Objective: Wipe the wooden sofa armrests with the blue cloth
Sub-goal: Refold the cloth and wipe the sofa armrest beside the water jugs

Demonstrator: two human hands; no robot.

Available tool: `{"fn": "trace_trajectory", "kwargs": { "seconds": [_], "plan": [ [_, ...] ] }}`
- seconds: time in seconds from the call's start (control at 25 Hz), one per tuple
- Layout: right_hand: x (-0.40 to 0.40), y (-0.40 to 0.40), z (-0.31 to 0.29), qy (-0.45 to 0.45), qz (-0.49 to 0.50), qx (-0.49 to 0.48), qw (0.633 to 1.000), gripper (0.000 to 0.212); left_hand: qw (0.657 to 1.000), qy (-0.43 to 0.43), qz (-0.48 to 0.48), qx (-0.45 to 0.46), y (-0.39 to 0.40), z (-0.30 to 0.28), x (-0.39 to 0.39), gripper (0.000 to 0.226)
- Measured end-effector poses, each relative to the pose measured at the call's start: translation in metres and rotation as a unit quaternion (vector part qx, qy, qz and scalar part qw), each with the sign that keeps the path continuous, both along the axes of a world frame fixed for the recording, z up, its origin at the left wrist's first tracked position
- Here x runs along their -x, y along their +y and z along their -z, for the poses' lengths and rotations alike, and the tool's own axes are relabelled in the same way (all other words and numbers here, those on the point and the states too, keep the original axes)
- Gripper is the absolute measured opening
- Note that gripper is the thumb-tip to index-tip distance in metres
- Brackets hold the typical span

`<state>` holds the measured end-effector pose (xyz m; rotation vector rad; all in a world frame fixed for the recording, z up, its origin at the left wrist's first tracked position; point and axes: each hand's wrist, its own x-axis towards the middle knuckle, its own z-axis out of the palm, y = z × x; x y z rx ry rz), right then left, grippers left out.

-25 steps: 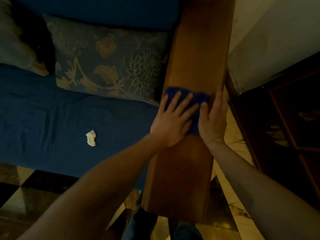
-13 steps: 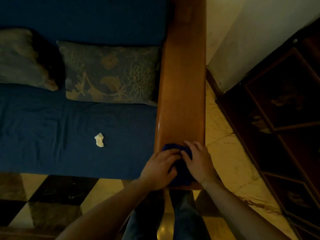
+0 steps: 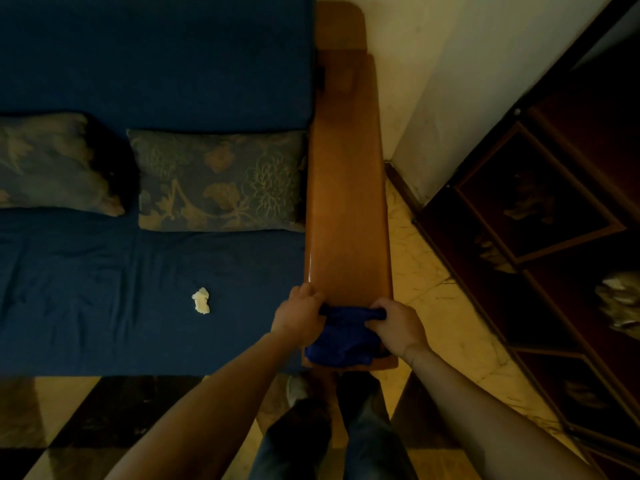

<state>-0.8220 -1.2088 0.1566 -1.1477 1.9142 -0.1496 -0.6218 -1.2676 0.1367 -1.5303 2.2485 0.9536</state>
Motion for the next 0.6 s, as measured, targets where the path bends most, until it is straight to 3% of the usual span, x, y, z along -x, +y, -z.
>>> {"fn": "trace_trajectory", "kwargs": {
  "seconds": [0.16, 0.32, 0.44, 0.6],
  "plan": [
    [-0.001, 0.007, -0.044, -0.072, 0.047, 0.108, 0.990, 0.017, 0.993, 0.114, -0.032, -0.008, 0.012, -0.045, -0.026, 0.026],
    [-0.005, -0.003, -0.112, -0.133, 0.076, 0.201, 0.967, 0.018, 0.973, 0.204, -0.018, 0.109, 0.011, -0.117, -0.044, 0.017],
    [-0.012, -0.022, -0.177, -0.201, 0.098, 0.280, 0.934, 0.019, 0.929, 0.314, -0.071, 0.181, -0.007, -0.177, -0.048, 0.018],
    [-0.025, -0.049, -0.262, -0.291, 0.093, 0.371, 0.877, 0.023, 0.848, 0.475, -0.158, 0.174, -0.025, -0.265, -0.053, 0.019]
  ]
}}
